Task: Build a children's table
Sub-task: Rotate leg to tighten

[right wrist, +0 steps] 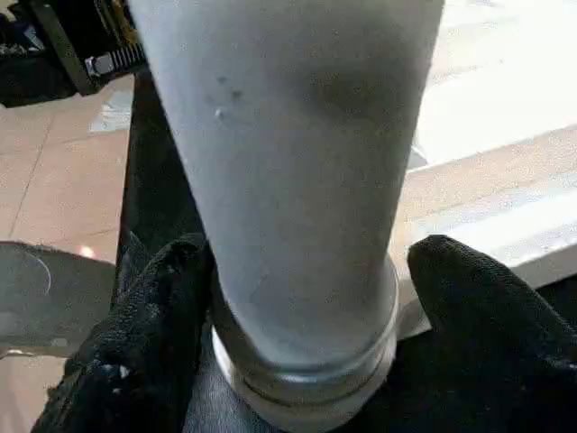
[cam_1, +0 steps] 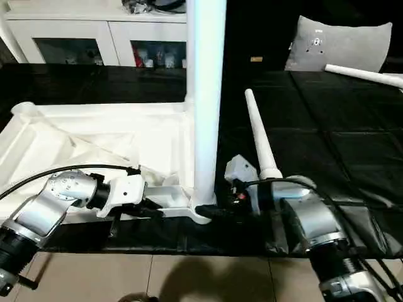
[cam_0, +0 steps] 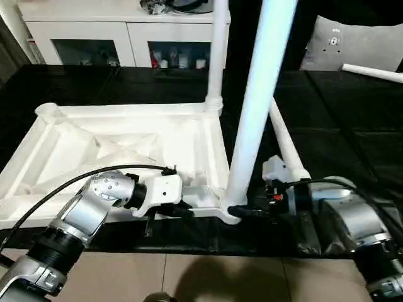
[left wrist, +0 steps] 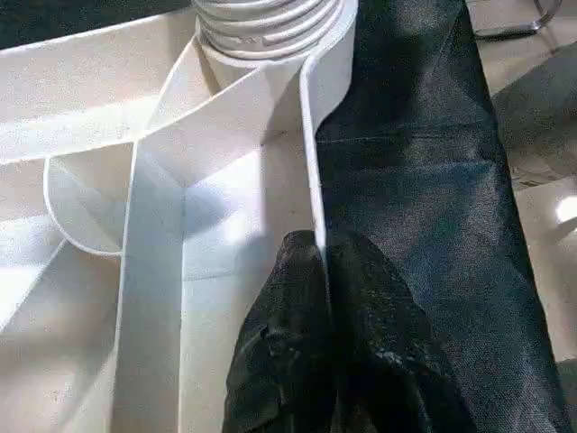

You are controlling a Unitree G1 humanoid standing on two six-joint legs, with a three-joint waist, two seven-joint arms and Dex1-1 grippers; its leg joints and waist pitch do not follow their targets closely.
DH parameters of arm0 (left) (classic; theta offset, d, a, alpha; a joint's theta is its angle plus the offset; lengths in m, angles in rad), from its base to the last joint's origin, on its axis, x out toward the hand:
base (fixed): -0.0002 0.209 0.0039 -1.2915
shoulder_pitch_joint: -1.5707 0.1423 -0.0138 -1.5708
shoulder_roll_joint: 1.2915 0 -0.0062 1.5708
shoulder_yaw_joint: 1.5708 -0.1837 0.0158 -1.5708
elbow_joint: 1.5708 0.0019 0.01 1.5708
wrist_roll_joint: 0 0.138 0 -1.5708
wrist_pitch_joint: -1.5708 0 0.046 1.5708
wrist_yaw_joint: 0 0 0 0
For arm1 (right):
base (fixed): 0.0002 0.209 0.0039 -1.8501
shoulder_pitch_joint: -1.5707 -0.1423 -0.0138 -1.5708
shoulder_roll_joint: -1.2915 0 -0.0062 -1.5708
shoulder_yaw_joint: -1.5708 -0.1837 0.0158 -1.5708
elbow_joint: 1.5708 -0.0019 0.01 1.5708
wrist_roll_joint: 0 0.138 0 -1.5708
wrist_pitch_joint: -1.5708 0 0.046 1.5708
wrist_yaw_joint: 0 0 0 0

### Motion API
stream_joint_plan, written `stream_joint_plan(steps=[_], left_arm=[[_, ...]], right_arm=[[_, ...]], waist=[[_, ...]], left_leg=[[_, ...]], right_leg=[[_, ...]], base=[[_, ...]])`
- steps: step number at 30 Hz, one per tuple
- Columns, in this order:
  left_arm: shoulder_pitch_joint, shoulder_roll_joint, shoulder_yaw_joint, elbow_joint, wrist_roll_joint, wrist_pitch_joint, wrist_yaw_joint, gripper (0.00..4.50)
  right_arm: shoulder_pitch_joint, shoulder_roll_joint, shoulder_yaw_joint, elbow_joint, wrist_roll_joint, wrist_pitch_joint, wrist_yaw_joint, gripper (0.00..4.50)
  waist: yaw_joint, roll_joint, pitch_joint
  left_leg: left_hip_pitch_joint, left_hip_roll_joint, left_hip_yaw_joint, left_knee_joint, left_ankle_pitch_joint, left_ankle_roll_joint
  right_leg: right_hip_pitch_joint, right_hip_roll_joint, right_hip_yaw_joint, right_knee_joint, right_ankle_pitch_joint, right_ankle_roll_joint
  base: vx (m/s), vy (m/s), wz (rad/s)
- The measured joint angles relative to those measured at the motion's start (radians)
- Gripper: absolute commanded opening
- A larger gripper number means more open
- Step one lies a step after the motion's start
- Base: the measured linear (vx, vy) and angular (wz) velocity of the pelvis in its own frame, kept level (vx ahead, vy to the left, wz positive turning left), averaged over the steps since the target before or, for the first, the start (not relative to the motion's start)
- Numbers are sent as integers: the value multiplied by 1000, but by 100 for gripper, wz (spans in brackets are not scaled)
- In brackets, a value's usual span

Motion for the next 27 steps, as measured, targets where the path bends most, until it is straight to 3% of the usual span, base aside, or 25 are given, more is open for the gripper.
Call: stream_joint_plan(steps=[7, 15, 21, 23, 27], left_arm=[[1, 0, 0, -2, -1, 1, -3, 0], [47, -8, 29, -49, -26, 73, 14, 0], [102, -76, 97, -92, -11, 237, 169, 0], [108, -144, 113, -93, 11, 296, 268, 0], [111, -289, 122, -98, 57, 383, 455, 0]], right_arm=[[0, 0, 0, 13, 10, 0, 24, 281], [54, 34, -23, -22, 27, 36, -22, 265], [56, 171, -57, 7, -20, 63, -268, 264], [41, 251, -92, 59, -39, 62, -424, 264], [-41, 366, -147, 182, -82, 45, -678, 264]], waist=[[0, 0, 0], [-4, -1, -1], [-38, -2, -2], [-52, -3, -2], [-73, -7, -2]], left_leg=[[0, 0, 0, 0, 0, 0], [2, 0, 0, -1, 0, 1], [17, 0, 1, -1, 1, -1], [23, -1, 1, 0, 0, -1], [23, -2, 0, 0, 0, -1]], right_leg=[[0, 0, 0, 0, 0, 0], [1, 0, -1, 0, -1, -1], [12, -1, 1, 1, -2, 3], [16, -3, -1, -2, -5, 6], [10, -4, -2, -8, -6, 7]], base=[[0, 0, 0], [0, 0, 0], [0, 0, 0], [-57, 17, -15], [-13, 7, -4]])
